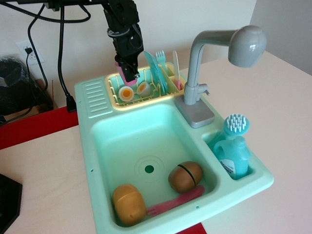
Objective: Put cup from sink to drying rack
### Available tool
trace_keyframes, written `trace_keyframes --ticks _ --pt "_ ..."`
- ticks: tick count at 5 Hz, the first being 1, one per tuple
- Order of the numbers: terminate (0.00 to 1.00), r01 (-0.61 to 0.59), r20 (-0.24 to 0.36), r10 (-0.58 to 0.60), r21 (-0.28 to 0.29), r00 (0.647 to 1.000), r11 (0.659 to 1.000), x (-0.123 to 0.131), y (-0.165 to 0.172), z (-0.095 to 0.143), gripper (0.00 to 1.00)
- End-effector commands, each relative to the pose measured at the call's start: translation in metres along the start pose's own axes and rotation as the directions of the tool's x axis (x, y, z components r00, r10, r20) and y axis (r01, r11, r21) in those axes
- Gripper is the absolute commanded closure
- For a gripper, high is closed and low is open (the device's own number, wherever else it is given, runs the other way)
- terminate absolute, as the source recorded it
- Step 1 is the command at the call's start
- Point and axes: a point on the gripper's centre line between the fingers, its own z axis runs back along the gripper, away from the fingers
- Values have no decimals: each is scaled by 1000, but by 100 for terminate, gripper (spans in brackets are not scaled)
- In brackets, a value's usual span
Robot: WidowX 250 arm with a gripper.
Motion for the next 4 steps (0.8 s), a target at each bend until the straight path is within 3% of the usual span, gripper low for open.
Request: trace_keyframes --ticks 1,3,4 --pt "0 -6 27 6 -4 1000 1000 10 11 -5 100" --pt "0 -4 -18 4 -26 1000 1000 16 9 -27 100" --pt "0 -19 -4 19 -47 1000 999 14 10 -16 0"
